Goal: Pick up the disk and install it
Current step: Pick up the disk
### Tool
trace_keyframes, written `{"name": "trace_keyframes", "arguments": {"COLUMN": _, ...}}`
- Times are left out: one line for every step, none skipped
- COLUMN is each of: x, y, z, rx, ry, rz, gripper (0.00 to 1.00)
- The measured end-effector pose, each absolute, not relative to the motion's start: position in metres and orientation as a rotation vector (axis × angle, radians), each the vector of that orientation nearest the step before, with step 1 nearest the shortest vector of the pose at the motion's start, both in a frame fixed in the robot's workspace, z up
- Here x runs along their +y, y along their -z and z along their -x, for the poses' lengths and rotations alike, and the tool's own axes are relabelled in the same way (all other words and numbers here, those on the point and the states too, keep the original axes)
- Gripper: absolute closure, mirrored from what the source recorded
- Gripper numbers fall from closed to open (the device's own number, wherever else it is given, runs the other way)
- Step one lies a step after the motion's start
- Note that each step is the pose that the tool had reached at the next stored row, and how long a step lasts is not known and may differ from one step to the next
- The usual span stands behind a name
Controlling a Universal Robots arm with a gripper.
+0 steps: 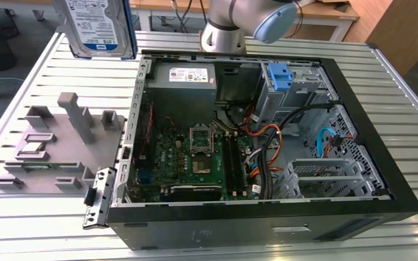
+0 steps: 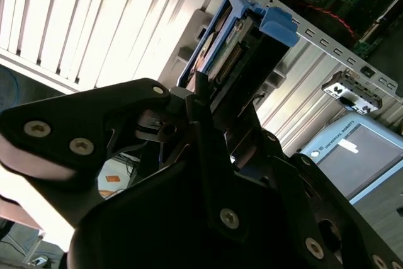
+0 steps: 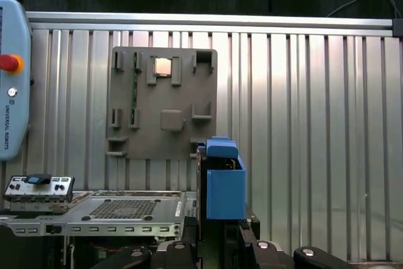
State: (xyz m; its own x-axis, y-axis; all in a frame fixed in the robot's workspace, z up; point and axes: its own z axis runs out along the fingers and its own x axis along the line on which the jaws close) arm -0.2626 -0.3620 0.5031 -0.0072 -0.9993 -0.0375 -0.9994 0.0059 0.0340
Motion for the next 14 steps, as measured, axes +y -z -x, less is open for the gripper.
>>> {"name": "trace_keyframes", "arguments": {"x": -0.362, "y": -0.503, "z": 0.259, "rx": 2.226, "ry": -0.079, "rz": 2.212, "gripper": 0.65}}
{"name": "trace_keyframes", "arguments": {"x": -0.362, "y": -0.503, "z": 0.255, "rx": 2.226, "ry": -0.079, "rz": 2.212, "gripper": 0.65}}
{"name": "trace_keyframes", "arguments": {"x": -0.362, "y": -0.503, "z": 0.252, "rx": 2.226, "ry": -0.080, "rz": 2.212, "gripper": 0.65}}
{"name": "trace_keyframes", "arguments": {"x": -0.362, "y": -0.503, "z": 0.248, "rx": 2.226, "ry": -0.079, "rz": 2.212, "gripper": 0.65}}
{"name": "trace_keyframes", "arguments": {"x": -0.362, "y": -0.503, "z": 0.244, "rx": 2.226, "ry": -0.080, "rz": 2.212, "gripper": 0.65}}
{"name": "trace_keyframes", "arguments": {"x": -0.362, "y": -0.503, "z": 0.240, "rx": 2.226, "ry": -0.080, "rz": 2.212, "gripper": 0.65}}
{"name": "trace_keyframes", "arguments": {"x": -0.362, "y": -0.503, "z": 0.237, "rx": 2.226, "ry": -0.080, "rz": 2.212, "gripper": 0.65}}
{"name": "trace_keyframes", "arguments": {"x": -0.362, "y": -0.503, "z": 0.233, "rx": 2.226, "ry": -0.080, "rz": 2.212, "gripper": 0.65}}
{"name": "trace_keyframes", "arguments": {"x": -0.362, "y": -0.503, "z": 0.229, "rx": 2.226, "ry": -0.080, "rz": 2.212, "gripper": 0.65}}
{"name": "trace_keyframes", "arguments": {"x": -0.362, "y": -0.503, "z": 0.225, "rx": 2.226, "ry": -0.080, "rz": 2.212, "gripper": 0.65}}
{"name": "trace_keyframes", "arguments": {"x": -0.362, "y": -0.503, "z": 0.221, "rx": 2.226, "ry": -0.080, "rz": 2.212, "gripper": 0.65}}
{"name": "trace_keyframes", "arguments": {"x": -0.362, "y": -0.503, "z": 0.217, "rx": 2.226, "ry": -0.080, "rz": 2.212, "gripper": 0.65}}
{"name": "trace_keyframes", "arguments": {"x": -0.362, "y": -0.503, "z": 0.214, "rx": 2.226, "ry": -0.080, "rz": 2.212, "gripper": 0.65}}
{"name": "trace_keyframes", "arguments": {"x": -0.362, "y": -0.503, "z": 0.210, "rx": 2.226, "ry": -0.080, "rz": 2.212, "gripper": 0.65}}
